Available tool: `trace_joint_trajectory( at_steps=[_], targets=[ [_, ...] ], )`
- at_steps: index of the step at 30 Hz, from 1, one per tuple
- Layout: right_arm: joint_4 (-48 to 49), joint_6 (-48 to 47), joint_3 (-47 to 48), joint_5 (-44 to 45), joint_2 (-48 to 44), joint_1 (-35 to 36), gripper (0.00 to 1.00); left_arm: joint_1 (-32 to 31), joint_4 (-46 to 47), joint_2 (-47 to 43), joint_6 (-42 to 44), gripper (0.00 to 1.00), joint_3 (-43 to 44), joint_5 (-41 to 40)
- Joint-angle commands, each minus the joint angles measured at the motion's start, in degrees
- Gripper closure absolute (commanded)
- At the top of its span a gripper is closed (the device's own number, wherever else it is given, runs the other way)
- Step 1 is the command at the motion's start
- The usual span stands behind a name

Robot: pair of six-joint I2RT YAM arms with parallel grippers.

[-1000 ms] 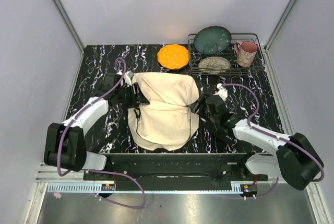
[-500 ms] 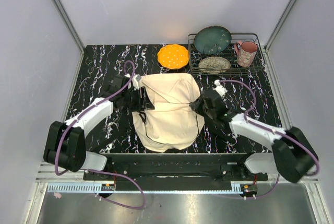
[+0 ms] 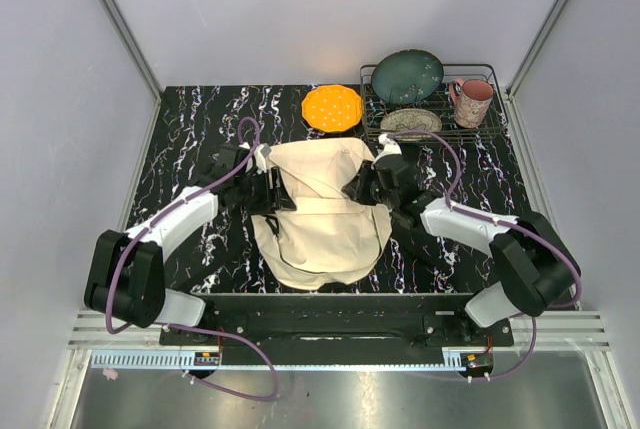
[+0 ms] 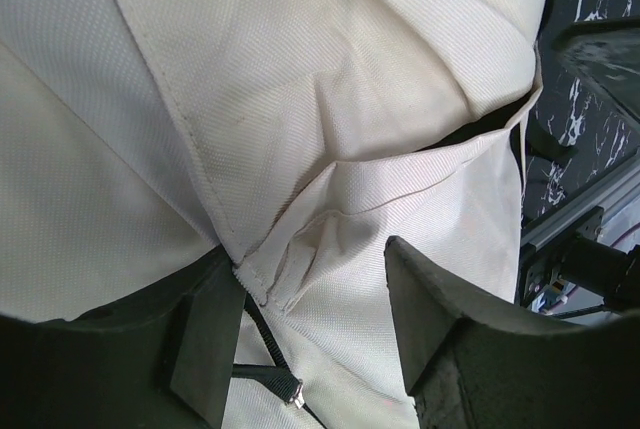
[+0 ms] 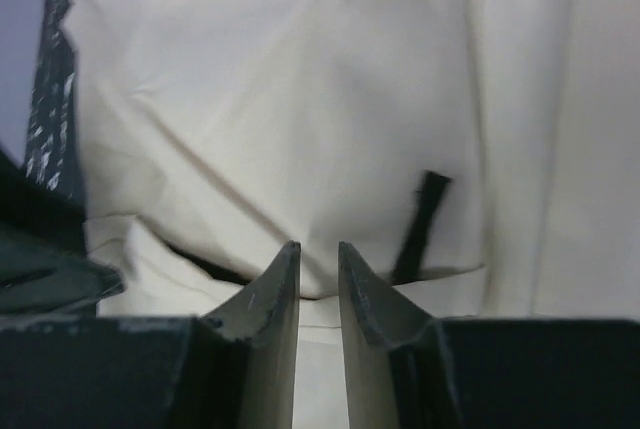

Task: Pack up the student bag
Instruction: Adjust the student bag at the center of the board.

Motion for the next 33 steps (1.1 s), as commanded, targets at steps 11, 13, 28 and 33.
trace_joint_trajectory(
  at_steps=[11, 13, 28, 33],
  targets=[
    [1.9, 0.1, -7.9, 9.5, -13.0, 0.6, 0.31, -1.0, -5.2, -2.3, 2.6, 0.26, 5.6, -7.3],
    [-4.3, 3.2, -10.0, 15.8, -19.1, 0.6, 0.24, -1.1, -5.7, -7.4, 2.7, 0.14, 4.1, -9.1],
    [-8.0, 8.1, -19.0, 3.5, -18.5, -1.6, 0.10, -0.6, -6.7, -23.1, -9.6, 0.01, -13.3, -26.3],
    [-1.7, 9.6, -17.1, -5.4, -10.5, -1.6, 0.12, -0.7, 0.6, -19.3, -9.7, 0.01, -15.7, -18.3]
  ],
)
